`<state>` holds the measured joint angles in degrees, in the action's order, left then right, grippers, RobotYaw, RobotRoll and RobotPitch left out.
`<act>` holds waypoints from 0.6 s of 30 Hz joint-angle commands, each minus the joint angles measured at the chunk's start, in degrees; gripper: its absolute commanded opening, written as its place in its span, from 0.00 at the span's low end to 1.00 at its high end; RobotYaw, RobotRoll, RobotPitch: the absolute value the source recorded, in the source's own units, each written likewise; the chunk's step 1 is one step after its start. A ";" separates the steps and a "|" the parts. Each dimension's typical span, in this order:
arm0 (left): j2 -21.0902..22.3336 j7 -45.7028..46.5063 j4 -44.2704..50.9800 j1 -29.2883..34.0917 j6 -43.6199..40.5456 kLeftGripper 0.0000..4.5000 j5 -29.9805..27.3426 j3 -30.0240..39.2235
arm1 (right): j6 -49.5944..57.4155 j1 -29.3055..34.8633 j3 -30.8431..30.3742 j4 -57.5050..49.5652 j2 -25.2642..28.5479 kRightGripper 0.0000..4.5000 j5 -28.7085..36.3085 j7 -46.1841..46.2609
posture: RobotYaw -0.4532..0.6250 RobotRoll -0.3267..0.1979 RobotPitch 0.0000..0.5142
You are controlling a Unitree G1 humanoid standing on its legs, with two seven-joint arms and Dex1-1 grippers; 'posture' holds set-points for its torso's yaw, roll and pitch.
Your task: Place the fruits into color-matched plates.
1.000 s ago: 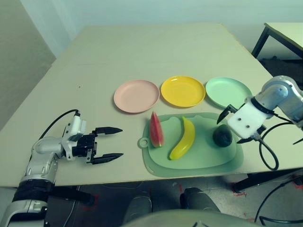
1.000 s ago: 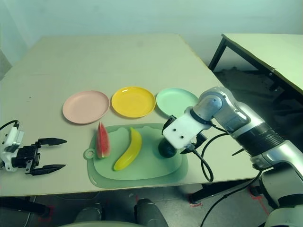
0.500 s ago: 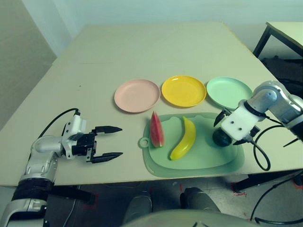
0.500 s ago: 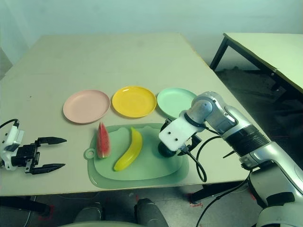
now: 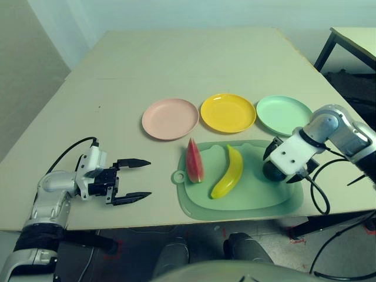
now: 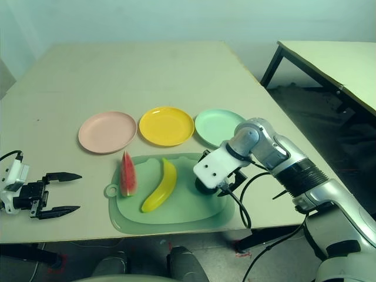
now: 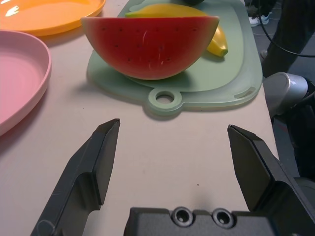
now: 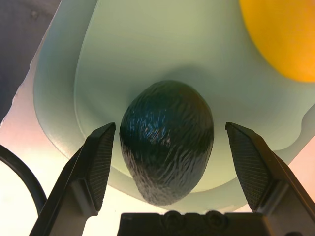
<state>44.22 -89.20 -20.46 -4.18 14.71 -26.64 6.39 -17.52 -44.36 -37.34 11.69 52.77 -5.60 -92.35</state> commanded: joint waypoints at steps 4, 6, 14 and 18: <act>0.67 0.18 -0.32 -0.33 -0.18 1.00 0.68 0.49 | 2.41 -0.48 0.74 -0.72 -0.39 0.91 -0.71 -0.15 | 0.40 0.62 0.07; 0.32 0.36 -0.38 -0.59 -0.03 1.00 0.57 0.46 | 2.86 -0.73 0.51 -0.75 -0.37 0.79 -0.74 -0.15 | 0.40 0.62 0.07; -0.52 1.73 1.52 -0.39 0.48 1.00 -0.02 0.78 | 4.59 -0.34 -0.48 -1.59 1.07 0.66 -0.28 -0.15 | 0.41 0.62 0.06; 0.05 1.60 1.16 -0.15 0.53 1.00 -0.13 1.23 | 4.53 -0.04 -0.31 -1.51 1.15 0.66 -0.61 -0.15 | 0.41 0.62 0.07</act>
<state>43.84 -87.60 -19.68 -4.72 14.82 -26.80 6.76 -13.18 -44.49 -37.20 10.82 53.45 -5.91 -92.36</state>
